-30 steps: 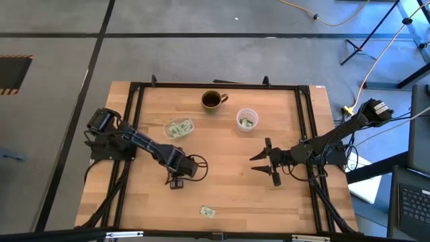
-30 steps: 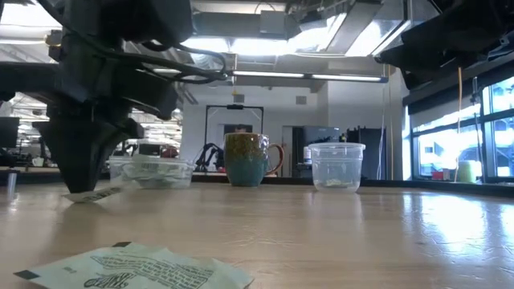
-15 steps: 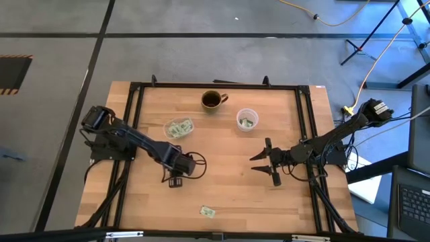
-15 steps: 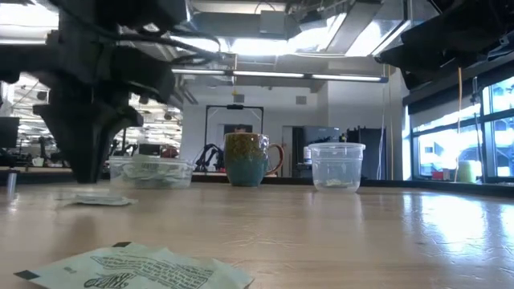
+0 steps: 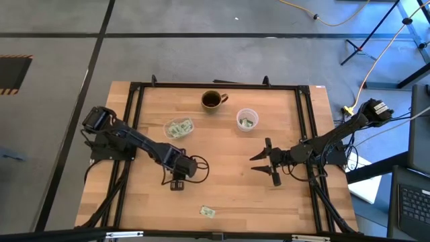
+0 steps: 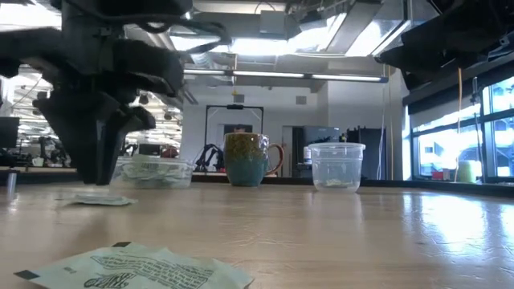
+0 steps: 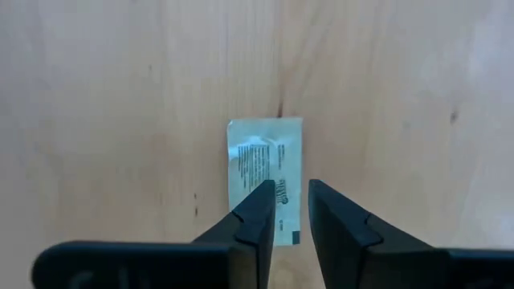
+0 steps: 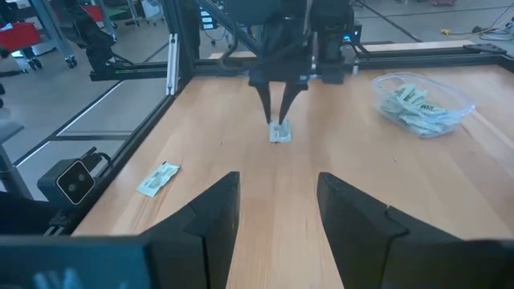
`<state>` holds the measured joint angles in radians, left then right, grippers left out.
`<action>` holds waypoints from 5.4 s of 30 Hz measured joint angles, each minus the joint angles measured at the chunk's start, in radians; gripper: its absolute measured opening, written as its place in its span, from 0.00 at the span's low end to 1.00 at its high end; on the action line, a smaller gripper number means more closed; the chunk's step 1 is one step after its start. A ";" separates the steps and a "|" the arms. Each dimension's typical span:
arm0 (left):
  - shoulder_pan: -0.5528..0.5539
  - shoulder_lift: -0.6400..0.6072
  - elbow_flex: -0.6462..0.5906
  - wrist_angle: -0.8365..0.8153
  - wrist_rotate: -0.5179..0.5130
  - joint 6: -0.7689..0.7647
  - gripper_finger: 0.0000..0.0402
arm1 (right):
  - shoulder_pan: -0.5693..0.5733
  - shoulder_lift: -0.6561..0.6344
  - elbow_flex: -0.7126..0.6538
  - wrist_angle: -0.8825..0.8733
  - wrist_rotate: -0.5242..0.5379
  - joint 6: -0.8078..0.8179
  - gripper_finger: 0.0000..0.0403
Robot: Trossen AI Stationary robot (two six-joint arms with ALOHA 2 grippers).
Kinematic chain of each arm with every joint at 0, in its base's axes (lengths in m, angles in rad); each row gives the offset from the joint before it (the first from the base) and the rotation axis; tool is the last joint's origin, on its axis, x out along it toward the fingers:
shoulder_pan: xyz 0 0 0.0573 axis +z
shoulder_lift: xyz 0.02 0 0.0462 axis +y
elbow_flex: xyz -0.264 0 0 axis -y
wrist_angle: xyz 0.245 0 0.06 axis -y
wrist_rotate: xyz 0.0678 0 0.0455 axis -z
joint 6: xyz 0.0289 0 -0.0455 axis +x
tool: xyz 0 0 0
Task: Pick and place Stevia / Truvia into bins
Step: Put the light green stevia packet into the left transparent container
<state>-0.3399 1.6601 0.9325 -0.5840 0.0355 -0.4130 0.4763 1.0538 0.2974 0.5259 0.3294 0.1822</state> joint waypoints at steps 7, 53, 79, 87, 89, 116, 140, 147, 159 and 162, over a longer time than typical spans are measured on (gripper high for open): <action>-0.001 0.057 0.002 0.001 -0.010 0.035 0.15 | 0.000 0.000 0.000 -0.014 0.000 0.001 0.42; -0.047 0.100 0.006 -0.048 -0.113 0.015 0.01 | 0.000 0.000 -0.001 -0.030 0.000 -0.002 0.42; 0.375 -0.317 -0.001 -0.260 -0.329 0.099 0.01 | 0.000 0.000 -0.001 -0.038 0.000 -0.002 0.42; 0.495 -0.219 0.000 -0.258 -0.243 0.199 0.01 | 0.000 0.000 -0.001 -0.039 0.000 -0.002 0.42; 0.507 -0.190 0.000 -0.258 -0.240 0.199 0.01 | 0.000 0.000 -0.001 -0.039 0.000 -0.003 0.42; 0.514 -0.158 0.002 -0.274 -0.222 0.225 0.18 | 0.000 0.000 -0.001 -0.044 0.000 -0.003 0.42; -0.085 -0.083 0.002 0.543 0.046 0.465 0.19 | 0.000 0.000 -0.001 -0.050 0.000 -0.006 0.42; -0.162 0.082 0.002 0.755 0.046 0.431 0.18 | 0.000 0.000 0.000 -0.049 0.000 -0.004 0.42; -0.201 0.248 0.002 0.905 0.045 0.390 0.18 | 0.000 0.000 0.000 -0.049 0.000 -0.003 0.42; -0.203 0.274 0.002 0.909 0.045 0.390 0.18 | 0.000 0.000 0.000 -0.049 0.000 -0.003 0.42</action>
<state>-0.5426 1.9340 0.9340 0.3245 0.0807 -0.0235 0.4763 1.0534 0.2970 0.4770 0.3294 0.1787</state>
